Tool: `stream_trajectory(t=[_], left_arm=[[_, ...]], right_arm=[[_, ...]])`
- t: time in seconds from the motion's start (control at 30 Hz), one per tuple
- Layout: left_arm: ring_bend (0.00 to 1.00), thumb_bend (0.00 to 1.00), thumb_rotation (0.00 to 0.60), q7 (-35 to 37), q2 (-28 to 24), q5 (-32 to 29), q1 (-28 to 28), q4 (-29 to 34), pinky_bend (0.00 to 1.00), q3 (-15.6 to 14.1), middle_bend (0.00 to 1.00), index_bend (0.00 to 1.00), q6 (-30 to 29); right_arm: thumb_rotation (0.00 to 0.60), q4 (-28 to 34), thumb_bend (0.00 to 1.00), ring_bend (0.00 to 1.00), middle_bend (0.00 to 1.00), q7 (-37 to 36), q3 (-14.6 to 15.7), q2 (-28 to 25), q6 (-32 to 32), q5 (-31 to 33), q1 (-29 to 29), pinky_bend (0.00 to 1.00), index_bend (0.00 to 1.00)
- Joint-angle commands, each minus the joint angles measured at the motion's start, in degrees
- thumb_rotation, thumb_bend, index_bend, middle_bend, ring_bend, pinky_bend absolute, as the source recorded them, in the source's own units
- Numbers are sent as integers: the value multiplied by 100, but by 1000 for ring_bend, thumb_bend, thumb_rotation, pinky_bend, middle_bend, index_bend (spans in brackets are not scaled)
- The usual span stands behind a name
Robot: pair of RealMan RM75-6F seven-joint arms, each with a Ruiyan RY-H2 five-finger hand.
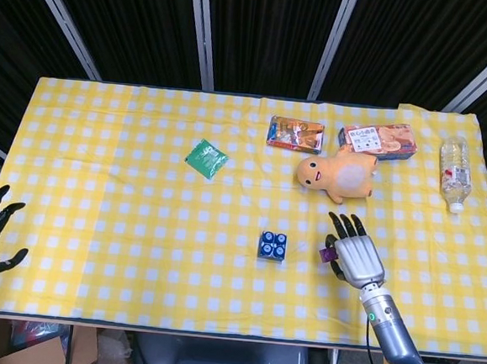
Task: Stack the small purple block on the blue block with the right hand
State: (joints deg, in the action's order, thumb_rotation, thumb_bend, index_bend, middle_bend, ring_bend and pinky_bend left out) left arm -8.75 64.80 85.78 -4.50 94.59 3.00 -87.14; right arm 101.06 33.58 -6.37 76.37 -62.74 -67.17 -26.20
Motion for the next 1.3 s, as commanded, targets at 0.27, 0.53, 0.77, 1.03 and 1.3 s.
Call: stream_trajectory(t=[0.27, 0.53, 0.77, 1.03, 1.3], left_arm=[[0, 243, 600, -22, 15, 83, -41, 32, 100, -50, 0, 201, 66], [0, 243, 600, 121, 2, 38, -107, -13, 100, -66, 0, 201, 238], [0, 242, 600, 247, 1, 82, -169, -82, 100, -98, 0, 201, 345], [0, 243, 600, 377, -28, 65, -167, -111, 100, -84, 0, 201, 325], [0, 243, 600, 415, -41, 47, -160, -131, 100, -77, 0, 201, 303]], right_arm=[[600, 698, 449, 0, 0, 1083, 4, 146, -223, 466, -301, 0, 516], [600, 1055, 449, 0, 0, 1660, -40, 376, -494, 1132, -464, 0, 531], [600, 1122, 449, 0, 0, 2009, -182, 748, -677, 1730, -736, 0, 537], [600, 1090, 449, 0, 0, 2369, -292, 1179, -794, 2092, -1107, 0, 541], [600, 1090, 449, 0, 0, 2651, -397, 1458, -938, 2372, -1455, 0, 540]])
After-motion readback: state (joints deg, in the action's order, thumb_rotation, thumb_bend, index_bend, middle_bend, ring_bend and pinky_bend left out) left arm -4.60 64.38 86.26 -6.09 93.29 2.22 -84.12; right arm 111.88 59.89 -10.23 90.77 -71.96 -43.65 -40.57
